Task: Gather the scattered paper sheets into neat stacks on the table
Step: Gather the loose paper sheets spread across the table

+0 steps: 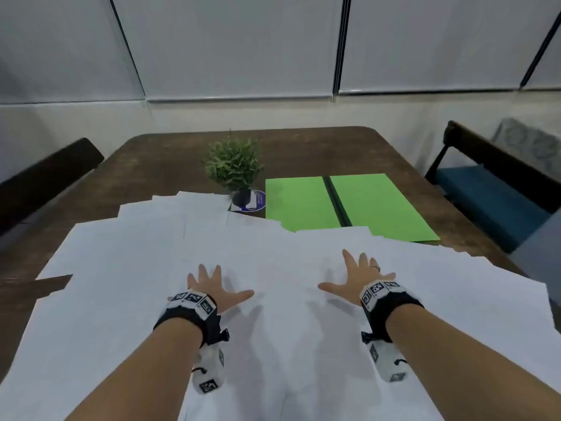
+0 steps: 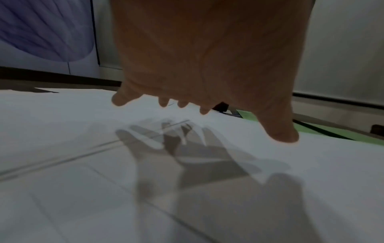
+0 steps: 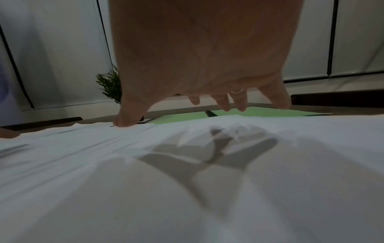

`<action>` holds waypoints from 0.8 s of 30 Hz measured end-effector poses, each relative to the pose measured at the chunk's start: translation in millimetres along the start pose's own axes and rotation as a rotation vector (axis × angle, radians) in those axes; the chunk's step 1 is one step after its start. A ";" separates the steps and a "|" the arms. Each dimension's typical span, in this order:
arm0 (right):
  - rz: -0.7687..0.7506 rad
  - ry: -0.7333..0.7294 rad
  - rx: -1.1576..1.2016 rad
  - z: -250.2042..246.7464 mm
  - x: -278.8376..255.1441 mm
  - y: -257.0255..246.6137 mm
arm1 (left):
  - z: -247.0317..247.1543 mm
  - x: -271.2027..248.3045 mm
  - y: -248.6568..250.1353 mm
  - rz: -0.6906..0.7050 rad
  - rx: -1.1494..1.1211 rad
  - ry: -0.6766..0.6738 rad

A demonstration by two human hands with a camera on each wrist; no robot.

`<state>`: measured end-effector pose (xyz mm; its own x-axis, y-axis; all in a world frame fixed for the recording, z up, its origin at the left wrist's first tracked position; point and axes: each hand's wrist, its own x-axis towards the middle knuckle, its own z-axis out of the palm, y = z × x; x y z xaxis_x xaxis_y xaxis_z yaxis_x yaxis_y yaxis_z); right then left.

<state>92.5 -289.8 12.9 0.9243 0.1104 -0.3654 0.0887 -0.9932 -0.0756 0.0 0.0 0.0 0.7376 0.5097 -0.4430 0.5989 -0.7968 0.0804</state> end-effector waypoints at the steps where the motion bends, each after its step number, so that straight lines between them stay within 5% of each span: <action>1: 0.012 -0.011 0.005 9.3 4.3 4.4 | 5.8 -0.9 0.5 0.003 0.043 -0.016; 7: -0.064 -0.024 -0.034 43.5 17.7 18.3 | 18.7 -10.1 12.1 0.049 0.139 -0.091; 19: -0.072 0.042 -0.038 61.6 -30.4 40.0 | 48.1 -43.8 24.2 0.188 0.236 -0.029; 24: 0.076 0.140 0.049 59.0 -34.3 67.9 | 45.2 -57.6 26.8 0.212 0.240 -0.020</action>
<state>44.9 -358.8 -34.5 0.9707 0.0252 -0.2389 0.0015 -0.9951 -0.0987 -40.5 -65.3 -12.7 0.8304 0.3194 -0.4565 0.3399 -0.9396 -0.0390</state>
